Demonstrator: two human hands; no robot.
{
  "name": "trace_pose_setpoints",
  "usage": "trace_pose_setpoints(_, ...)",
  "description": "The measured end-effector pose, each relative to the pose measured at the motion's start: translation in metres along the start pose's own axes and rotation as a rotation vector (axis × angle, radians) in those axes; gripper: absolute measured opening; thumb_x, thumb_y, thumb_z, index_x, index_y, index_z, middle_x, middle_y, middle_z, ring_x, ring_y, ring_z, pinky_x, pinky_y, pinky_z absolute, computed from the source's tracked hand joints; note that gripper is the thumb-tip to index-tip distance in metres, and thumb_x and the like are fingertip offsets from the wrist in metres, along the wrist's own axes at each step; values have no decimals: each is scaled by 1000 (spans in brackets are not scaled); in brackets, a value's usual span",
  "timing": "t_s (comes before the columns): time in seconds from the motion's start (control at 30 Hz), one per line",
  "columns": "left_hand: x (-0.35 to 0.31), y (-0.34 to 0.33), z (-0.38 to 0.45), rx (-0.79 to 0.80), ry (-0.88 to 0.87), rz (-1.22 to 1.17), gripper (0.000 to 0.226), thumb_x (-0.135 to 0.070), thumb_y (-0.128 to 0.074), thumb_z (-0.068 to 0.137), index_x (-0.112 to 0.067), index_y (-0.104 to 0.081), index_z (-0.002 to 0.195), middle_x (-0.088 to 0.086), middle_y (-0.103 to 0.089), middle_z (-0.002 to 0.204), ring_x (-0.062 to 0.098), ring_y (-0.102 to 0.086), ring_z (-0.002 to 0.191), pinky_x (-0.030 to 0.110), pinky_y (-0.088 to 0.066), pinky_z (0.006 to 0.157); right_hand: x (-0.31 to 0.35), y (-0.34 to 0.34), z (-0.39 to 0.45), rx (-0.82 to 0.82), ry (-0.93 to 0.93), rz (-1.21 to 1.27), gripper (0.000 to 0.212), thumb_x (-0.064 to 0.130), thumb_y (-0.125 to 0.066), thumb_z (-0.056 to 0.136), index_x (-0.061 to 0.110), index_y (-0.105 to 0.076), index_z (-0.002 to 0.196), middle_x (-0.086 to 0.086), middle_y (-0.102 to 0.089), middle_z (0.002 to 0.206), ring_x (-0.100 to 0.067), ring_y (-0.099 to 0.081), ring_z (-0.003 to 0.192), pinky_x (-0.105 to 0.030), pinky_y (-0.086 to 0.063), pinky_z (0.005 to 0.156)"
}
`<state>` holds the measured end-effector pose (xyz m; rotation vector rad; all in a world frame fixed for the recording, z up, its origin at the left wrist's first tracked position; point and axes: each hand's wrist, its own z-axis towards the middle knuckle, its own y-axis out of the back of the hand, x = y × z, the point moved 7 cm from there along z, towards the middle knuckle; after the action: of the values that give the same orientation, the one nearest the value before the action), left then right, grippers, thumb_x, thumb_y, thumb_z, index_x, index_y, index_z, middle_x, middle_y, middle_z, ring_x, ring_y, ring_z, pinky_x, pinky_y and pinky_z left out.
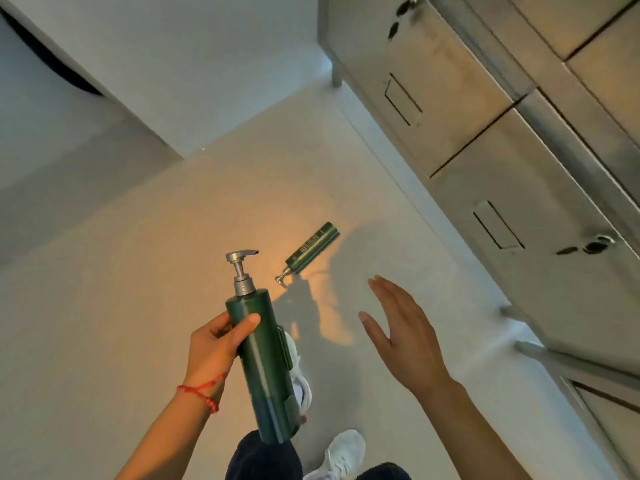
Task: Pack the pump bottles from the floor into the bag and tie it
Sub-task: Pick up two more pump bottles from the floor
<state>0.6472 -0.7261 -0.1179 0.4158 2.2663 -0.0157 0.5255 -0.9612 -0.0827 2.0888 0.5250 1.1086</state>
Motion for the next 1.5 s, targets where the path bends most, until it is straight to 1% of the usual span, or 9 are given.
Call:
trace_pose_setpoints(0.17,0,29,59,-104,-18,-46,10,-13,-66,76,-23,-65,77,-12,-70,60,-2,-63,58,13,-51,50,11,-39,84,82,74,-39,49,32,-49,92,16,-38,137,-6,-42,144,-20,-38,132,-30,-30,105)
trace_pose_setpoints(0.27,18,35,92,-158,4,-89,7,-15,-67,76,-21,-66,80,-1,-68,74,-1,-64,61,14,-53,52,5,-71,133,161,104,-81,49,31,-51,92,15,-38,137,-7,-43,143,-21,-40,131,-27,-30,102)
trace_pose_setpoints(0.57,145,45,181,-359,151,-287,9,-12,-67,76,-18,-69,83,-10,-73,63,4,-67,62,18,-54,52,-43,-232,274,524,251,-322,48,32,-54,89,19,-40,134,-4,-47,139,-27,-47,122,-38,-40,94)
trace_pose_setpoints(0.97,258,10,240,-376,204,-449,18,-26,-70,58,-16,-72,73,-3,-73,66,13,-68,63,22,-55,53,-115,-381,343,783,547,-605,62,34,-70,73,24,-45,129,-2,-55,128,-25,-48,117,-36,-31,100)
trace_pose_setpoints(1.07,252,13,242,-383,202,-430,21,-27,-70,58,-15,-71,75,-4,-73,65,13,-68,63,24,-56,55,-114,-371,350,733,380,-398,58,37,-74,68,25,-53,121,-1,-63,113,-22,-55,103,-33,-42,82)
trace_pose_setpoints(1.2,216,26,228,-389,175,-396,22,-31,-70,56,-17,-71,73,-5,-72,66,12,-67,64,26,-58,59,-93,-322,338,661,-26,216,36,29,-78,66,29,-64,100,7,-69,86,-3,-65,69,-19,-53,63)
trace_pose_setpoints(1.27,186,31,216,-363,162,-384,21,-31,-71,55,-17,-72,71,-4,-72,66,14,-67,66,29,-59,61,-74,-290,323,617,-138,425,26,27,-78,68,35,-65,89,13,-72,75,-3,-68,65,-15,-52,52)
trace_pose_setpoints(1.37,133,36,195,-307,144,-337,27,-29,-81,52,-18,-73,75,-3,-72,68,18,-65,69,35,-57,67,-37,-237,295,557,-267,642,18,24,-76,70,29,-69,86,11,-74,74,-9,-70,66,-15,-51,52)
trace_pose_setpoints(1.5,52,43,166,-243,97,-318,18,-27,-75,57,-21,-73,74,-7,-71,65,12,-65,65,25,-55,60,24,-160,262,494,-314,765,17,26,-74,70,24,-72,86,3,-75,77,-16,-71,71,-20,-53,57)
